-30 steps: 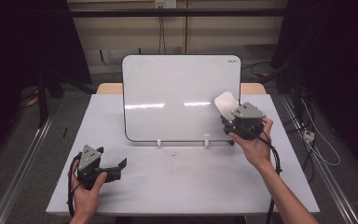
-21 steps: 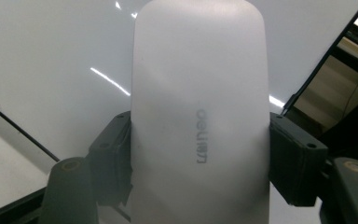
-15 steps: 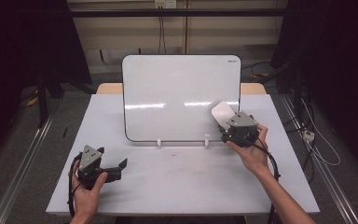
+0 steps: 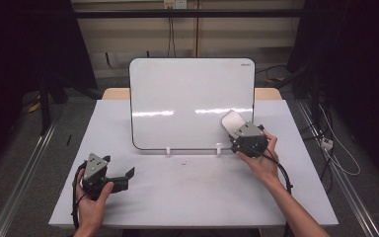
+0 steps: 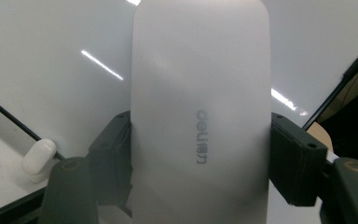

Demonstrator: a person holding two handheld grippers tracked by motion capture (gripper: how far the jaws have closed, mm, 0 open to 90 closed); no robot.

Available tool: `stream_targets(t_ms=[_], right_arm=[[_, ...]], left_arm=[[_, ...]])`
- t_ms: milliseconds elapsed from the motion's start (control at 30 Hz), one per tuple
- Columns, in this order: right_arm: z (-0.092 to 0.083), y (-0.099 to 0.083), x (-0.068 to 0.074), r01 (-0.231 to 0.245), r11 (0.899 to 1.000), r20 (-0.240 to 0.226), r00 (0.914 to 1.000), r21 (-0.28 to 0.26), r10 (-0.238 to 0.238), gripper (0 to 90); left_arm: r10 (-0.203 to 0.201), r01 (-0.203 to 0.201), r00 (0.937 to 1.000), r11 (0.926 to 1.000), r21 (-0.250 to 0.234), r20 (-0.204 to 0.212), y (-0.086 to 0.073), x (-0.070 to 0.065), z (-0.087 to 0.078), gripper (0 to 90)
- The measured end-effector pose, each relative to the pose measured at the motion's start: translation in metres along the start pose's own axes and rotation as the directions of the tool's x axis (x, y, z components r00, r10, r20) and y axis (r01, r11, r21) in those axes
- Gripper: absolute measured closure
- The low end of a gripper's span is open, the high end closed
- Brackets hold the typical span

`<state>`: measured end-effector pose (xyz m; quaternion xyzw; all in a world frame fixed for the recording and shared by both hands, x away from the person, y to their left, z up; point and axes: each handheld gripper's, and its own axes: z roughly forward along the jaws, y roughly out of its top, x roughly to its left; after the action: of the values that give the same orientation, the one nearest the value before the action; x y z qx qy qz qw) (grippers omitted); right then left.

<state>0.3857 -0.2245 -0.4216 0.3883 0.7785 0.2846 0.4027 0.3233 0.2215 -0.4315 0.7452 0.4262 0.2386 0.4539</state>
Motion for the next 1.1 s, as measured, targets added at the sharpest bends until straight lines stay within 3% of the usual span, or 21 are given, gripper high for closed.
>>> stream_targets(t_ms=[133, 533, 667, 833, 933, 1100], right_arm=[[0.001, 0.0, 0.001, 0.029, 1.0, 0.017, 0.9994, 0.0, -0.029, 31.5], [0.005, -0.002, -0.004, 0.036, 0.999, 0.015, 0.9993, -0.01, -0.036, 31.5], [0.005, -0.002, -0.004, 0.023, 1.0, 0.006, 0.9997, -0.009, -0.023, 31.2], [0.003, -0.002, -0.006, -0.028, 1.0, -0.021, 0.9994, -0.01, 0.027, 29.3], [0.002, -0.002, -0.009, -0.069, 0.997, -0.06, 0.9959, -0.02, 0.068, 23.7], [0.003, -0.004, -0.01, -0.083, 0.996, -0.087, 0.9928, -0.005, 0.083, 15.5]], left_arm=[[0.005, -0.005, 1.0, 1.0, 0.006, 0.0, 0.0, -0.001, 0.0, 5.0], [-0.008, 0.008, 1.0, 1.0, 0.002, 0.002, -0.001, 0.0, 0.001, 5.0], [-0.01, 0.01, 0.9999, 0.9999, 0.003, 0.004, -0.001, 0.0, 0.001, 5.0], [-0.003, 0.002, 1.0, 1.0, 0.006, 0.004, 0.0, 0.0, 0.002, 5.0], [-0.001, 0.001, 1.0, 1.0, 0.005, 0.007, 0.0, -0.001, 0.002, 5.0], [0.005, -0.005, 1.0, 1.0, 0.007, 0.007, 0.0, 0.0, 0.001, 5.0]])
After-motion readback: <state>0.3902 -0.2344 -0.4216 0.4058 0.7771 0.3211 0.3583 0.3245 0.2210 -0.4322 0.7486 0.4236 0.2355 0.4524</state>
